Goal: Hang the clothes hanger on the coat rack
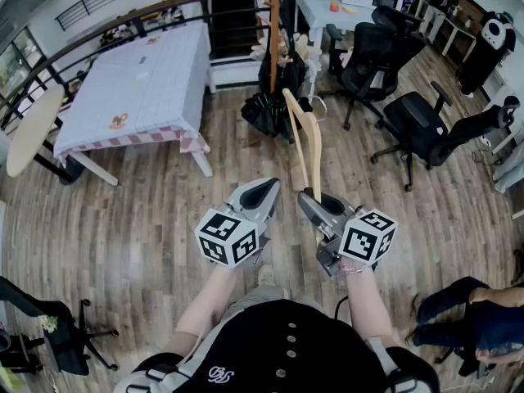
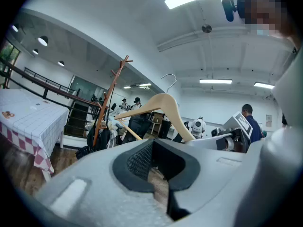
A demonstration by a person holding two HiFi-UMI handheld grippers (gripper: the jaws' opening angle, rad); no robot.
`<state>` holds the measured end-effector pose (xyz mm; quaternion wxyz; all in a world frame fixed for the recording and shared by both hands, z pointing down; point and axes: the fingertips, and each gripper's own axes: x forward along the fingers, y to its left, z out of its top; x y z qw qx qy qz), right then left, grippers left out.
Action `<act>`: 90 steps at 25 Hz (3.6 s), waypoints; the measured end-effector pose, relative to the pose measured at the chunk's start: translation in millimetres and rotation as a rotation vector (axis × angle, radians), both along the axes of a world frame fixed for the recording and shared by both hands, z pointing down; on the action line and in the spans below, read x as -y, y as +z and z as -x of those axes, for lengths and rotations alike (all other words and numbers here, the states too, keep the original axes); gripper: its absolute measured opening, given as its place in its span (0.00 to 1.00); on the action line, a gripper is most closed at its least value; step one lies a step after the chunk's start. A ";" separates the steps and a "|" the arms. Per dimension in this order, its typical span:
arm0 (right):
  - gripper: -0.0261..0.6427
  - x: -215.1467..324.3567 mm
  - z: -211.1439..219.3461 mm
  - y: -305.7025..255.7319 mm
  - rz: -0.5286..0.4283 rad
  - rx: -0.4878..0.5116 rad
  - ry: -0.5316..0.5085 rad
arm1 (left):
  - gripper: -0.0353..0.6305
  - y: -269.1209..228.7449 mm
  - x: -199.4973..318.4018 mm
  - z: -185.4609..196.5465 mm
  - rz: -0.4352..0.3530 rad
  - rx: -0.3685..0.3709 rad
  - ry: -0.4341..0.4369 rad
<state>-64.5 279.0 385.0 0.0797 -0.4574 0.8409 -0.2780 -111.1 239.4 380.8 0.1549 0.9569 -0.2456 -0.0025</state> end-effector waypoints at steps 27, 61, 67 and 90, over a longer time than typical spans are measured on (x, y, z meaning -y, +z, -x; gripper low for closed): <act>0.16 5.8 -60.5 2.4 0.038 0.014 -0.160 | 0.04 2.2 -0.5 -64.3 0.017 -0.011 -0.154; 0.16 296.6 -74.0 3.0 0.033 -0.009 -0.179 | 0.04 -10.0 280.5 -93.5 -0.040 -0.001 -0.076; 0.16 332.0 -82.6 10.9 0.050 0.010 -0.200 | 0.04 -2.8 319.1 -101.7 -0.024 -0.004 -0.093; 0.16 505.4 -138.9 14.3 0.096 0.029 -0.400 | 0.04 4.6 499.6 -148.8 -0.002 -0.004 -0.255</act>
